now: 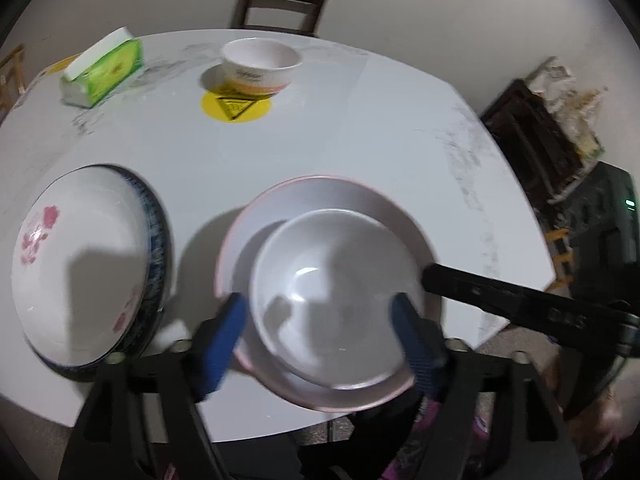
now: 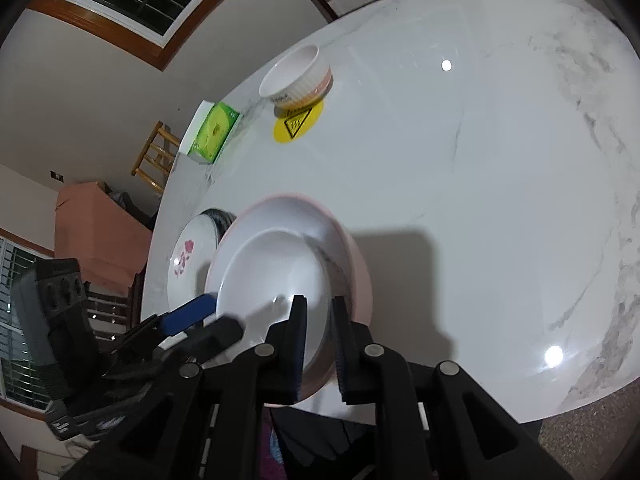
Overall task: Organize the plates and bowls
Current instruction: 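Open both grippers and move to the small white rabbit-print bowl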
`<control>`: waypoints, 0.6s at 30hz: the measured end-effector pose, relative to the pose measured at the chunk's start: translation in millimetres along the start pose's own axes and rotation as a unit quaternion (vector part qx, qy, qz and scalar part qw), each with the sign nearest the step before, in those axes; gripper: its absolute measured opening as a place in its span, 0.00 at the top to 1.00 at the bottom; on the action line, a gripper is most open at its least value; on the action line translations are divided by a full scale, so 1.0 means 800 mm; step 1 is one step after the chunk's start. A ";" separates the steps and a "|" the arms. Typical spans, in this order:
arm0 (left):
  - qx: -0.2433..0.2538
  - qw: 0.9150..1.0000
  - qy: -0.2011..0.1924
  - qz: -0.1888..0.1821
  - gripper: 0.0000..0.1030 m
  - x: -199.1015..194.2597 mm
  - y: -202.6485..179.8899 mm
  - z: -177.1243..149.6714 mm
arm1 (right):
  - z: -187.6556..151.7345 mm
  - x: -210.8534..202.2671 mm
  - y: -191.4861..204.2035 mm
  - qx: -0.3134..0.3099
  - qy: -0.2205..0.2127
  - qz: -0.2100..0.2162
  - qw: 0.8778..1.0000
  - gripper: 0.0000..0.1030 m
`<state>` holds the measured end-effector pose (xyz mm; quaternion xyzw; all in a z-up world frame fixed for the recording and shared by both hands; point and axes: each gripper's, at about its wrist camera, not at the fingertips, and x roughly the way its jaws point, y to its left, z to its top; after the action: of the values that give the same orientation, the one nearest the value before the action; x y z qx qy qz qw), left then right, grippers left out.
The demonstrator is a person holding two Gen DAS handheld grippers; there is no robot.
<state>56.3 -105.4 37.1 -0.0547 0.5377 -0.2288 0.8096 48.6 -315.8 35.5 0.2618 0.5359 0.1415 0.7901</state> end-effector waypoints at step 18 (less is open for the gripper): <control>-0.016 0.999 -0.042 0.018 0.19 -0.030 0.031 0.030 | 0.016 -0.031 -0.024 0.024 -0.032 0.045 0.998 0.86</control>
<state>77.4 -77.0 59.2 -0.0675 0.5078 -0.2034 0.8344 49.5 -347.8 47.5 0.3092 0.5012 0.1551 0.7932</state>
